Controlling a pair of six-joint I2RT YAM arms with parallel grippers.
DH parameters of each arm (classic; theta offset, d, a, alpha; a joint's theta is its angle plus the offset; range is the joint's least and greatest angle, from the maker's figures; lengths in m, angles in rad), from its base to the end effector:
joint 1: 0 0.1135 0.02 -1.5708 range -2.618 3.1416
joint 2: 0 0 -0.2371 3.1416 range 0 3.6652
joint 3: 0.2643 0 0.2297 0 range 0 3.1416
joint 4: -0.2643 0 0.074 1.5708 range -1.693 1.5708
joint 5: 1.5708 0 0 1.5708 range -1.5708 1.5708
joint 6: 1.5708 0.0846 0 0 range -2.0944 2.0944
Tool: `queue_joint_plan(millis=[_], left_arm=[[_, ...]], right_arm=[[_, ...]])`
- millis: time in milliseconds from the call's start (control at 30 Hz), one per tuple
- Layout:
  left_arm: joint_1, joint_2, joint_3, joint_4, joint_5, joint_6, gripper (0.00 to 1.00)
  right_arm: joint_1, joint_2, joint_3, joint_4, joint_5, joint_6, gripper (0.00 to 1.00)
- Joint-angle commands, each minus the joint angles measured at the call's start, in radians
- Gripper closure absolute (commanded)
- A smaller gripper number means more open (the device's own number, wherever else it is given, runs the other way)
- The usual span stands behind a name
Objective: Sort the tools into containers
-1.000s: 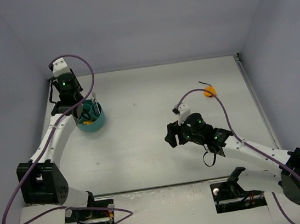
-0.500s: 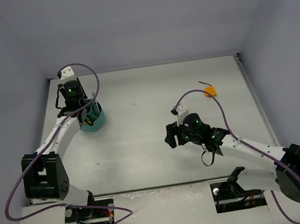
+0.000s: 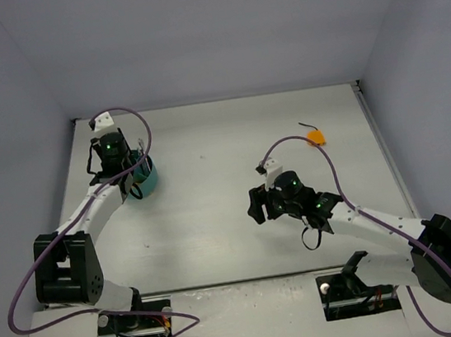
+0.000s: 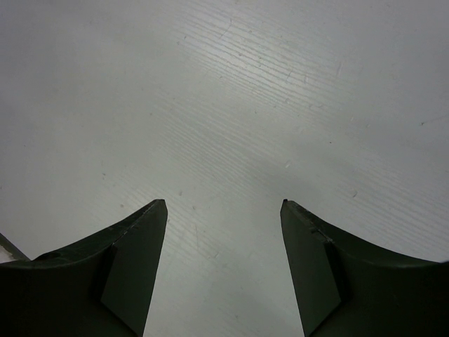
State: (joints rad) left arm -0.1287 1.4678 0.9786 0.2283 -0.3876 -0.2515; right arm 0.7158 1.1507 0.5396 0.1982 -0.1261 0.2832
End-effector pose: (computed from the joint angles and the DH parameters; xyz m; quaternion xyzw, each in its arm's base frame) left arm 0.3678 -0.0154 0.2588 -0.1648 0.7696 0.0370 0.6158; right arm 0.2073 0.1944 0.1885 -0.2130 0.8085 0.3078 0.4541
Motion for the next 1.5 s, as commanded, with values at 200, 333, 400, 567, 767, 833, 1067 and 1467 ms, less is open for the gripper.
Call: queue_joint_plan(millis=[200, 333, 400, 567, 767, 833, 1067, 1467], left_arm=[[0.005, -0.163, -0.037, 0.088, 0.008, -0.040, 0.43], [-0.009, -0.207, -0.021, 0.033, 0.018, -0.045, 0.39], [-0.032, -0.228, -0.008, -0.023, 0.013, -0.049, 0.38], [-0.149, -0.253, 0.061, -0.192, -0.036, -0.052, 0.40], [-0.230, -0.148, 0.129, -0.313, -0.045, -0.068, 0.64], [-0.229, -0.101, 0.148, -0.321, -0.038, -0.079, 0.70], [-0.225, 0.096, 0.243, -0.359, 0.044, -0.100, 0.72], [-0.177, 0.231, 0.280, -0.390, 0.090, -0.106, 0.68]], right_arm=[[0.008, -0.037, 0.010, 0.063, 0.016, 0.000, 0.37], [0.009, -0.039, 0.009, 0.065, 0.020, 0.002, 0.37], [0.010, -0.040, 0.008, 0.064, 0.020, 0.002, 0.37], [0.010, -0.042, 0.004, 0.064, 0.023, 0.004, 0.37], [0.010, -0.030, 0.010, 0.063, 0.015, 0.003, 0.37], [0.010, -0.035, 0.007, 0.063, 0.014, 0.004, 0.37], [0.011, -0.071, -0.018, 0.062, 0.014, 0.015, 0.37], [0.011, -0.048, -0.018, 0.060, -0.007, 0.016, 0.37]])
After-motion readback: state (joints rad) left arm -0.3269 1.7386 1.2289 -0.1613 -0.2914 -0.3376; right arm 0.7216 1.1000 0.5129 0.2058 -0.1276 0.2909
